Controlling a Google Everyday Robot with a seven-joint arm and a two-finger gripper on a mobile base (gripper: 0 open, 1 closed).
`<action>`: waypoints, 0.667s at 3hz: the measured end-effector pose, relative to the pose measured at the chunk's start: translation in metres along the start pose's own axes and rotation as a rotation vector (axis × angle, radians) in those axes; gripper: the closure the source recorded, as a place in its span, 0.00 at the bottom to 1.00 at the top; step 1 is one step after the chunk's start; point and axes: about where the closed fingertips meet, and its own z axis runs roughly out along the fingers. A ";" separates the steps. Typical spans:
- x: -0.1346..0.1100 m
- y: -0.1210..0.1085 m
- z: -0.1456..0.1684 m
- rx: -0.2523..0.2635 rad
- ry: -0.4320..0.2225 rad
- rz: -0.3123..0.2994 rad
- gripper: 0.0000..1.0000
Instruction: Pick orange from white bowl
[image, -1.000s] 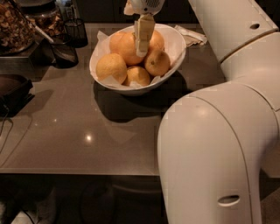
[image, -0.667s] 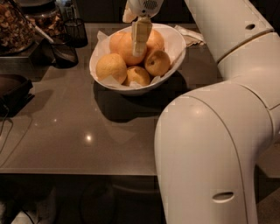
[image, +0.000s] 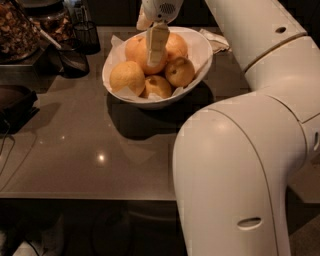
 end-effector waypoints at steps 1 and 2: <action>0.002 0.006 0.004 -0.019 -0.006 0.019 0.24; 0.008 0.011 0.006 -0.032 -0.012 0.045 0.24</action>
Offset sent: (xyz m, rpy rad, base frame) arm -0.0308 -0.0315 -0.0138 -0.0281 0.1410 -0.0436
